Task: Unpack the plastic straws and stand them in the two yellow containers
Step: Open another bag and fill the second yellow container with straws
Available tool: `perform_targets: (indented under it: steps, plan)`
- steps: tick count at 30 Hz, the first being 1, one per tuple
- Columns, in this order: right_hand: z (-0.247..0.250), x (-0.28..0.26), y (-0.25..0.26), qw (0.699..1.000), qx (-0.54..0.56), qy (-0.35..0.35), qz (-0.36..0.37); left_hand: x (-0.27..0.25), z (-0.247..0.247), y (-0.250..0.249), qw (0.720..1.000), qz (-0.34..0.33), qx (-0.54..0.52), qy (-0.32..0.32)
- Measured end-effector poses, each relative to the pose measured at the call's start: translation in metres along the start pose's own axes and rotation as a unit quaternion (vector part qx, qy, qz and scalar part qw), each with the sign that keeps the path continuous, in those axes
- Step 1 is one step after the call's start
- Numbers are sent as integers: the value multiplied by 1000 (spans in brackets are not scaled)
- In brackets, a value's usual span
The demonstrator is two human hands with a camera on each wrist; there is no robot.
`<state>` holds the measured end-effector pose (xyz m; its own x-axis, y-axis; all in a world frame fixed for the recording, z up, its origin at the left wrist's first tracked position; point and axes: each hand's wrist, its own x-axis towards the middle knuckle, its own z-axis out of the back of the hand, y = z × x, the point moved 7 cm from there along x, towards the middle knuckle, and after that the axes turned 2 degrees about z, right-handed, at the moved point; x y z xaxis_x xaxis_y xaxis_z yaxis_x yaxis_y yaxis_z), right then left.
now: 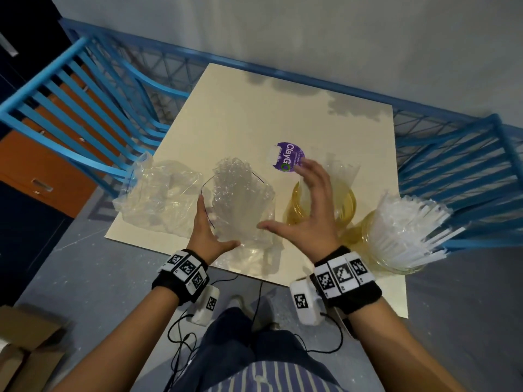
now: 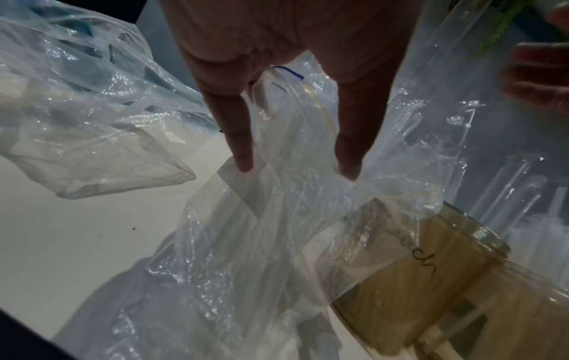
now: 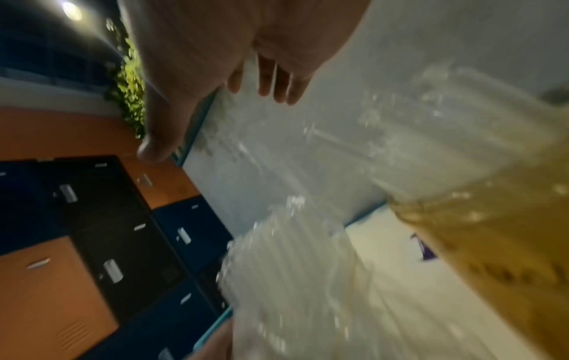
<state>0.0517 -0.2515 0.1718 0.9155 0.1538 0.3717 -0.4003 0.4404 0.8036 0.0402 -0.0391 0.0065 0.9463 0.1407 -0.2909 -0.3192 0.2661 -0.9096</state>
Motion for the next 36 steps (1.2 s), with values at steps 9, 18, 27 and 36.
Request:
perform_targets:
  steps: [9, 18, 27, 36]
  plan:
    - [-89, -33, -91, 960, 75, 134, -234, -3, -9, -1, 999, -5, -21, 23]
    - [-115, -25, -94, 960, 113, 145, -210, -4, -13, -3, 1000, -5, -3, 12]
    - [-101, -18, -97, 971, 37, 152, -183, -5, -15, 1, 999, 12, 1, 35]
    - [-111, -6, -95, 974, -24, 111, -194, -7, -19, 1, 999, 11, 6, 36]
